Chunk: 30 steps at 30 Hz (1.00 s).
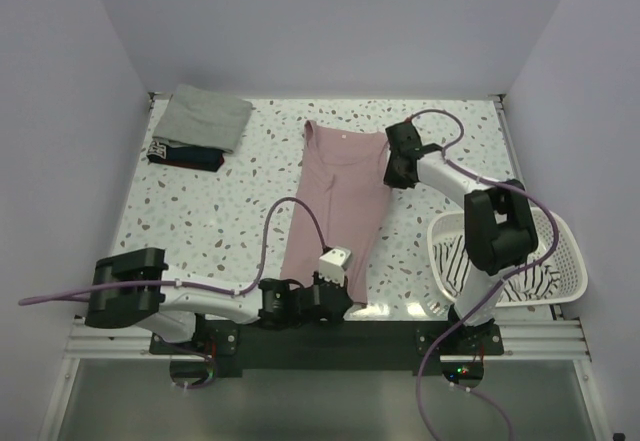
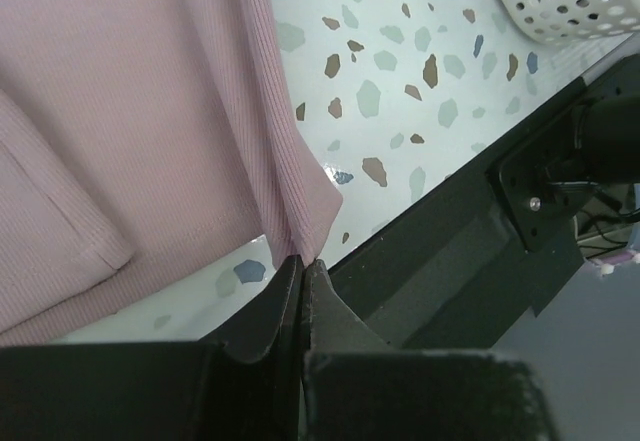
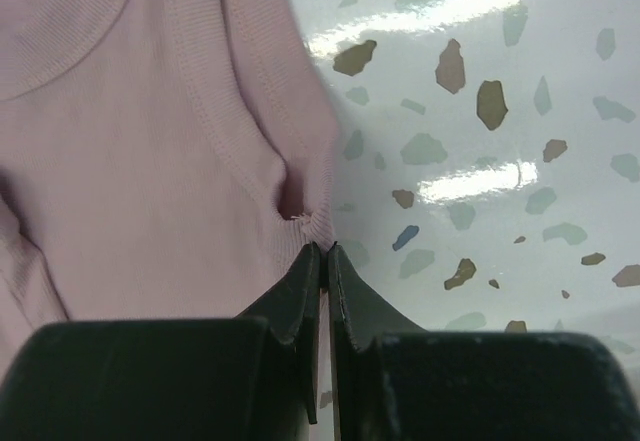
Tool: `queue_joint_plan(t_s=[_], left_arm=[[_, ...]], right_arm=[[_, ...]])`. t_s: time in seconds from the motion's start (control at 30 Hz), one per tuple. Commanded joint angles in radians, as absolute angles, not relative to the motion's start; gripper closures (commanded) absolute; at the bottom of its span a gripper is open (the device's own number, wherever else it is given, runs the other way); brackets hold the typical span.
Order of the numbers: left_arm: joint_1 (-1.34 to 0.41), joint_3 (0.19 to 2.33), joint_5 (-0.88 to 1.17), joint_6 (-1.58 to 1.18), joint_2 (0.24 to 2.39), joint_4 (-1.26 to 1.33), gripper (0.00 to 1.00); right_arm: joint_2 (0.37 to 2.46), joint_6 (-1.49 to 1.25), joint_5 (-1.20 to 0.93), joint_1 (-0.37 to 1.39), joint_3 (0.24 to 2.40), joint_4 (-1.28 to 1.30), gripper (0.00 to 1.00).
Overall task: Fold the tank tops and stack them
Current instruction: Fold the tank top
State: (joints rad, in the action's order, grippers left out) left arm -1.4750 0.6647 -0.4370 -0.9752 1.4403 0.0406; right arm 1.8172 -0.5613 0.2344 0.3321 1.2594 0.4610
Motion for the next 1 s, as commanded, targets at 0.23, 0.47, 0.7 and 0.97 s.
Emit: queue_joint_plan(t_s=[0.23,0.47,0.7,0.97], left_arm=[[-1.483,0.581,-0.515,-1.143,1.295,-0.035,1.00],[-1.482,0.592,-0.545,-1.242,1.279,-0.253,1.00],[-1.482,0.601,-0.555,-1.293,1.269,-0.382,1.00],[-1.479,0.606,-0.545,-1.292,1.281,-0.413,1.00]], right_arm=[[1.936,-0.629,0.239,0.413,1.468,0.469,1.00],[2.026,-0.653,0.278,0.486,1.591,0.483,1.00],[2.100,-0.666,0.296,0.535,1.680,0.500,1.00],[2.152,-0.666,0.310,0.566,1.743,0.515,1.00]])
